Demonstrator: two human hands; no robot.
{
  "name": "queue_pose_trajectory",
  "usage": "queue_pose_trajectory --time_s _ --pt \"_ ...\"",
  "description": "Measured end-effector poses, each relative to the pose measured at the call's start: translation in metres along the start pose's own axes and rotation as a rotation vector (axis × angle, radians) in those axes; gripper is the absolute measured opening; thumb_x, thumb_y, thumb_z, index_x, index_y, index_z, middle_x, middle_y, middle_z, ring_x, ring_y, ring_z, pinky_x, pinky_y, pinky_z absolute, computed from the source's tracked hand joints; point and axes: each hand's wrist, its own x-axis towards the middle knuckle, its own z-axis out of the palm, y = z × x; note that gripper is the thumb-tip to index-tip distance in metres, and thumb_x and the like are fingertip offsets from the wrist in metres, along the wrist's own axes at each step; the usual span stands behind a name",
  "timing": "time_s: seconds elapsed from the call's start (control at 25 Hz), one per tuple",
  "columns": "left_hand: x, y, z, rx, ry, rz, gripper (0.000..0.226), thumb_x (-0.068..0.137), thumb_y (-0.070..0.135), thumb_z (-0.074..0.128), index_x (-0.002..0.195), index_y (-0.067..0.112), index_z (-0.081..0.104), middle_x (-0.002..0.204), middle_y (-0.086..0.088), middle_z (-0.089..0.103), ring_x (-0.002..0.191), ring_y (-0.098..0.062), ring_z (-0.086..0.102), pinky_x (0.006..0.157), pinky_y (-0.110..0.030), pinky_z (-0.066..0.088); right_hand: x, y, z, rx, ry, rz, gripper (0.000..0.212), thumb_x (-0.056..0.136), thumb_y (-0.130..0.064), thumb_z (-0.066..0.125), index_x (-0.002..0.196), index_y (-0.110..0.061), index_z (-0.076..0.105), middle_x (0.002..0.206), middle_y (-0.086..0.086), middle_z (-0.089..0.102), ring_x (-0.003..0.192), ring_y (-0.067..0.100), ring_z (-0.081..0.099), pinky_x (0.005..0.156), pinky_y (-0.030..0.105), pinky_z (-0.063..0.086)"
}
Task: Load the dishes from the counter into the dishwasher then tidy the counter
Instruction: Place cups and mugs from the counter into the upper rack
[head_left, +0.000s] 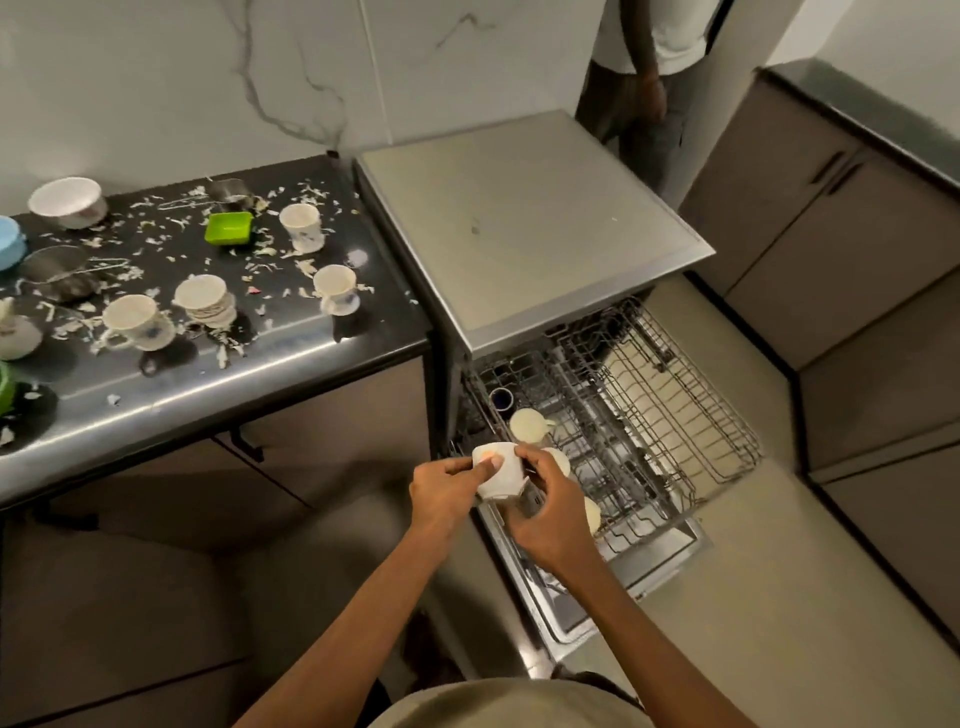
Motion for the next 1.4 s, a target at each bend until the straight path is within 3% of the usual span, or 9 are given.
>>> queue_pose_trajectory --time_s 0.12,0.32,0.48,0.72,0.88,1.16,1.24,1.32,1.4 --pt "-0.016 -0.013 0.035 -0.012 0.024 -0.086 0.031 0.068 0.028 0.091 0.084 0.005 0.077 0.077 -0.007 0.076 0.072 -0.021 0.075 0.07 -0.041 0.063 -0.019 0.022 -0.027 -0.08 -0.048 -0.022 0.066 0.078 -0.025 0.073 0.14 -0.022 0.05 0.131 -0.007 0.059 0.121 -0.002 0.053 0.101 0.019 0.047" --pt "-0.047 -0.032 0.101 -0.017 0.033 -0.142 0.039 0.067 0.034 0.091 0.077 0.001 0.075 0.077 -0.012 0.076 0.069 -0.026 0.075 0.065 -0.042 0.063 -0.043 0.068 -0.074 -0.252 -0.087 -0.061 0.089 0.072 -0.032 0.076 0.15 -0.012 0.037 0.151 0.007 0.038 0.136 0.023 0.043 0.11 0.033 0.043" --pt "-0.074 -0.043 0.158 -0.01 0.103 -0.158 0.04 0.068 0.032 0.091 0.081 -0.001 0.072 0.078 -0.012 0.074 0.065 -0.023 0.073 0.054 -0.032 0.059 -0.055 0.094 -0.12 -0.291 -0.029 -0.126 0.086 0.07 -0.029 0.083 0.144 -0.011 0.044 0.134 0.005 0.039 0.115 0.018 0.049 0.086 0.031 0.055" --pt "-0.089 -0.063 0.208 0.066 0.116 -0.18 0.043 0.07 0.034 0.09 0.088 0.0 0.072 0.082 -0.01 0.075 0.066 -0.023 0.074 0.061 -0.04 0.063 -0.061 0.128 -0.165 -0.313 -0.049 -0.074 0.08 0.063 -0.022 0.09 0.134 -0.017 0.055 0.113 -0.002 0.045 0.09 0.012 0.051 0.066 0.035 0.055" --pt "-0.084 -0.069 0.22 0.089 0.116 -0.146 0.028 0.079 0.024 0.084 0.088 -0.001 0.074 0.08 -0.009 0.075 0.066 -0.019 0.074 0.059 -0.032 0.062 -0.052 0.141 -0.175 -0.285 -0.028 0.036 0.073 0.065 -0.026 0.088 0.128 -0.017 0.053 0.114 -0.001 0.054 0.096 0.017 0.057 0.072 0.026 0.046" --pt "-0.048 -0.073 0.231 0.204 0.051 -0.005 0.011 0.083 0.015 0.079 0.094 0.015 0.079 0.078 0.003 0.077 0.077 -0.018 0.074 0.079 -0.04 0.062 -0.009 0.159 -0.174 -0.31 -0.04 0.122 0.068 0.064 -0.028 0.088 0.122 -0.012 0.058 0.118 0.008 0.056 0.102 0.026 0.06 0.084 0.036 0.054" --pt "-0.039 -0.074 0.234 0.235 0.042 0.03 0.019 0.084 0.015 0.078 0.103 0.013 0.077 0.091 0.002 0.077 0.076 -0.01 0.071 0.081 -0.029 0.06 0.003 0.163 -0.173 -0.325 -0.049 0.134 0.066 0.063 -0.023 0.089 0.121 -0.01 0.061 0.116 0.008 0.055 0.101 0.028 0.062 0.084 0.037 0.054" --pt "-0.033 -0.073 0.237 0.283 0.037 0.069 0.026 0.087 0.01 0.074 0.113 0.007 0.073 0.1 0.0 0.074 0.073 0.002 0.063 0.07 -0.008 0.052 0.016 0.167 -0.17 -0.338 -0.049 0.149 0.062 0.065 -0.023 0.087 0.121 -0.01 0.062 0.114 0.008 0.055 0.1 0.029 0.062 0.084 0.041 0.055" --pt "-0.026 -0.073 0.241 0.295 0.044 0.069 0.028 0.089 0.007 0.071 0.117 0.004 0.071 0.105 -0.004 0.073 0.077 0.003 0.061 0.065 -0.001 0.046 0.026 0.173 -0.167 -0.334 -0.06 0.166 0.059 0.068 -0.025 0.085 0.121 -0.011 0.063 0.113 0.007 0.054 0.098 0.029 0.061 0.083 0.042 0.055"
